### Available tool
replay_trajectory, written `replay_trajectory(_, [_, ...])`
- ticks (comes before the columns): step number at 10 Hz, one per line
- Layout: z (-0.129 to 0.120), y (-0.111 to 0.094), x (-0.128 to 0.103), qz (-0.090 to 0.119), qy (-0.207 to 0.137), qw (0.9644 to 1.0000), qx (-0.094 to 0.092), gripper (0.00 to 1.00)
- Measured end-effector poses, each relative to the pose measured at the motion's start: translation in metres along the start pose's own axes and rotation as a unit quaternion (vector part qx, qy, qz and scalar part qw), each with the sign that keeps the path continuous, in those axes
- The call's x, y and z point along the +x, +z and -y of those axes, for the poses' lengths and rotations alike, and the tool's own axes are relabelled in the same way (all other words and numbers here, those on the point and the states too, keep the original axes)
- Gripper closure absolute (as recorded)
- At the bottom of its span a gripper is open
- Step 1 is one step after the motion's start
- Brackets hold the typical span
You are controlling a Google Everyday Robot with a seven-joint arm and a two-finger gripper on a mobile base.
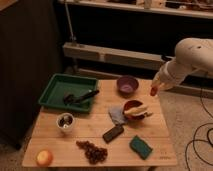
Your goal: Place pepper in purple bowl
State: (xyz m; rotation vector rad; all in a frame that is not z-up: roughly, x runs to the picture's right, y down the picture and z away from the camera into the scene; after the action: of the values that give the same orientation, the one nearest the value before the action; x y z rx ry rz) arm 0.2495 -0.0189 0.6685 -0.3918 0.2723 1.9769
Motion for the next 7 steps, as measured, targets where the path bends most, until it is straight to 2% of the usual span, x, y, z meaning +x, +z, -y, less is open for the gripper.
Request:
replay_trajectory(3, [-0.035, 0.010, -0.004, -0.008, -0.007, 0.9991, -0.041, 1.00])
replay_trajectory(7, [-0.131, 0.042, -0.022, -0.018, -0.013, 0.9966, -0.080, 1.00])
